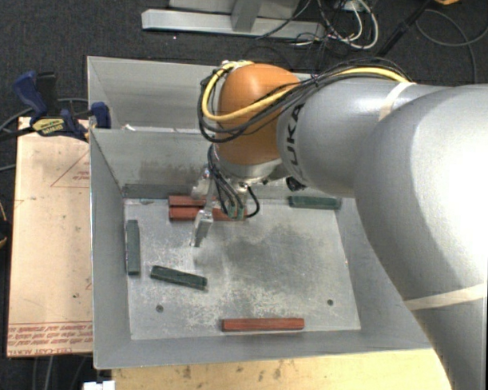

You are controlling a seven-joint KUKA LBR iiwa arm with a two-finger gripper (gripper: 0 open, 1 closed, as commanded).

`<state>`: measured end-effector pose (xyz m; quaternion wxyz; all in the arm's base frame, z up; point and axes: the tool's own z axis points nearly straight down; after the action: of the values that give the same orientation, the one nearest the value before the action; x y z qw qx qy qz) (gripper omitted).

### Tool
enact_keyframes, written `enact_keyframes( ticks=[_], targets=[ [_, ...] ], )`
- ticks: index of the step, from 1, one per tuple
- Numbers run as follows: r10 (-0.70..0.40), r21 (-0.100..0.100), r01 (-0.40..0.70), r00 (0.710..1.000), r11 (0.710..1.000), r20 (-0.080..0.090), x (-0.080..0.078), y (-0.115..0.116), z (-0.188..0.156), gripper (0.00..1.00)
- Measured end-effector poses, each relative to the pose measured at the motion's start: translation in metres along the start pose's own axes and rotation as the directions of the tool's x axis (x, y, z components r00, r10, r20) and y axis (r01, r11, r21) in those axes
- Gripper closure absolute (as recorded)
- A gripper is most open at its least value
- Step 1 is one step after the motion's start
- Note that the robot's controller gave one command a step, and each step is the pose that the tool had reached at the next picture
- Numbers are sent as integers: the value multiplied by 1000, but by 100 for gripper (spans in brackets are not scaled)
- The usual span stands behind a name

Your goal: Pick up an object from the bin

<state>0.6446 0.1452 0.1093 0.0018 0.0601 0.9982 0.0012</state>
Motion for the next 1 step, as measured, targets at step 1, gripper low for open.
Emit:
enact_keyframes(
  ticks=[1],
  targets=[
    [38,-10,-38,999,999,23,-5,0,25,0]
  ],
)
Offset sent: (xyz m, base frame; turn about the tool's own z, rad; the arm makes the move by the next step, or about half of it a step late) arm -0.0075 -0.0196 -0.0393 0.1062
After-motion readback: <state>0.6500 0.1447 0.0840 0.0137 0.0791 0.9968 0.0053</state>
